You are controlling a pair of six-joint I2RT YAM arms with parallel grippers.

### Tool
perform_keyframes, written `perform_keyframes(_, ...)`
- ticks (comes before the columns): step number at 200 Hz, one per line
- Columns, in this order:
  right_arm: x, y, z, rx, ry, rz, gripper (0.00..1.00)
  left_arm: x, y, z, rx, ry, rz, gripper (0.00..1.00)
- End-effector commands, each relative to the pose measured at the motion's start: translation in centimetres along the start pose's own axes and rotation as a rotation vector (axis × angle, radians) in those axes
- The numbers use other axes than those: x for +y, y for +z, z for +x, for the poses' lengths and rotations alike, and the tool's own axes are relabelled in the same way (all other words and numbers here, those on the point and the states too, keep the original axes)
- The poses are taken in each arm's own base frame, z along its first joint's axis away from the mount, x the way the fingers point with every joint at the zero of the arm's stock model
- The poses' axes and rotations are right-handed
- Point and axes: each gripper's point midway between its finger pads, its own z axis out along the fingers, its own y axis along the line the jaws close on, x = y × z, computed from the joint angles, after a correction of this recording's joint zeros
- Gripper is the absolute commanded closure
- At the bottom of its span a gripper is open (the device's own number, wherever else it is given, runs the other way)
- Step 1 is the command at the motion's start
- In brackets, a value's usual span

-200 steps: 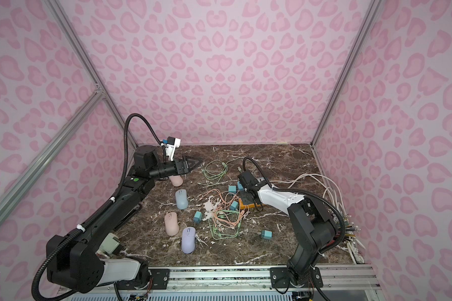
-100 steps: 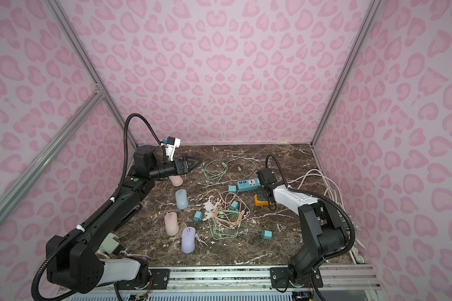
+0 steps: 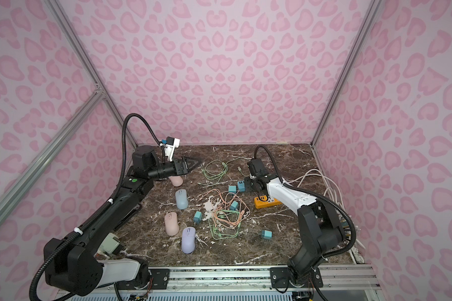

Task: Unplug the wireless mouse
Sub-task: Move the socket to the center of the board.

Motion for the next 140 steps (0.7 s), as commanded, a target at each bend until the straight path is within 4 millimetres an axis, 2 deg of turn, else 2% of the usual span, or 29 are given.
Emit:
perform_keyframes(1, 0.9, 1.2, -1.3, 0.006, -0.040, 0.009, 0.68, -0.1, -0.2, -0.1, -0.007, 0.022, -0.001, 0.00)
perform_keyframes(16, 1.3, 2.2, -2.3, 0.002, -0.078, 0.057, 0.68, -0.1, -0.2, 0.0, -0.009, 0.026, -0.004, 0.00)
perform_keyframes(23, 1.2, 2.9, -2.1, 0.019, -0.099, 0.085, 0.68, -0.1, -0.3, 0.0, -0.011, 0.028, -0.005, 0.00)
perform_keyframes(28, 1.6, 3.0, -3.2, 0.004, -0.108, 0.090, 0.68, -0.2, -0.4, -0.1, -0.013, 0.032, -0.006, 0.00)
perform_keyframes(41, 1.6, 4.2, -3.1, 0.032, -0.127, 0.119, 0.68, -0.4, -0.5, -0.2, -0.020, 0.042, -0.005, 0.00)
perform_keyframes(91, 2.0, 6.4, -1.6, 0.081, -0.172, 0.166, 0.68, -0.2, -0.6, 0.1, -0.009, 0.028, -0.017, 0.00)
perform_keyframes(140, 0.9, 7.2, -0.4, 0.103, -0.173, 0.212, 0.68, -0.3, -0.8, 0.0, -0.014, 0.033, -0.022, 0.00)
